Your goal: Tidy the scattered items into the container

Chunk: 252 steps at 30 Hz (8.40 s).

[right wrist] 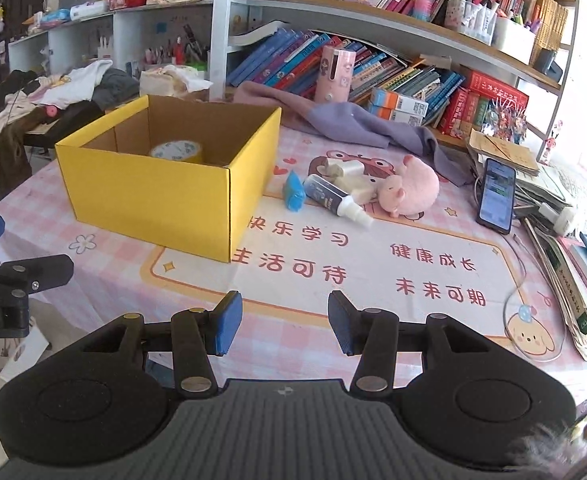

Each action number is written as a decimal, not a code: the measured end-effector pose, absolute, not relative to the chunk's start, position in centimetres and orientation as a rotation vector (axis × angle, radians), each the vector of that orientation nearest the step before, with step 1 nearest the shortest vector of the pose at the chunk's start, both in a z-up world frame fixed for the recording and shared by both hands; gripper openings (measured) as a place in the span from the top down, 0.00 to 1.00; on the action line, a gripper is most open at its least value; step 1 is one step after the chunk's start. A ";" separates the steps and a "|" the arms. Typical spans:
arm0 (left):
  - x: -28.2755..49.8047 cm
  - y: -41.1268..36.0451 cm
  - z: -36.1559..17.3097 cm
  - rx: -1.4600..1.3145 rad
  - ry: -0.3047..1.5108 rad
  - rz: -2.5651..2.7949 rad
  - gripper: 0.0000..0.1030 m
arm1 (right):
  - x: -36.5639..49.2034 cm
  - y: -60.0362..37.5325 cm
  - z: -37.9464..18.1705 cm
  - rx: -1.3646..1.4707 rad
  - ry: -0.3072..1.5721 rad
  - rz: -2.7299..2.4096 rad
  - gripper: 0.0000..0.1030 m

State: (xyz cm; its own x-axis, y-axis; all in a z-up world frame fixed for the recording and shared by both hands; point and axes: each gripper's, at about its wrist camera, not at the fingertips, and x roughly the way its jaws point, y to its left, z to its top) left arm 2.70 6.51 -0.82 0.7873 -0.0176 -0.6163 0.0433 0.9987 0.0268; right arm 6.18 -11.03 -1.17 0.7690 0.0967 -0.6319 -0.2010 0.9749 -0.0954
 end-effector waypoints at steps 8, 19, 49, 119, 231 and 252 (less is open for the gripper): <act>3.2 4.6 -1.4 0.057 0.680 -0.114 0.08 | 6.1 -12.2 -1.5 -0.158 0.696 0.129 0.56; 5.2 2.9 -2.0 0.061 0.692 -0.152 0.09 | 6.8 -13.8 -1.6 -0.143 0.706 0.103 0.55; 13.2 -7.1 -1.7 0.206 0.666 -0.347 0.09 | 15.0 -23.2 -2.7 -0.027 0.734 0.007 0.51; 34.4 -11.3 -7.7 -0.338 0.905 0.328 0.61 | 44.5 -32.0 -8.6 0.328 0.976 0.279 0.20; 2.8 4.9 -1.6 -0.300 0.730 -0.034 0.70 | 8.6 -12.7 -1.1 -0.051 0.795 0.376 0.35; 1.4 9.5 -1.0 -0.321 0.706 0.081 0.70 | 8.6 -6.8 -0.8 -0.109 0.782 0.543 0.35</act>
State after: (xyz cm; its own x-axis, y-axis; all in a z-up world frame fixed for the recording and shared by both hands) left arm 1.38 9.52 -1.03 0.7603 -0.0350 -0.6487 -0.1805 0.9479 -0.2626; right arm 8.63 -6.76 -0.84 0.5803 0.4238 -0.6955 -0.5028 0.8582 0.1034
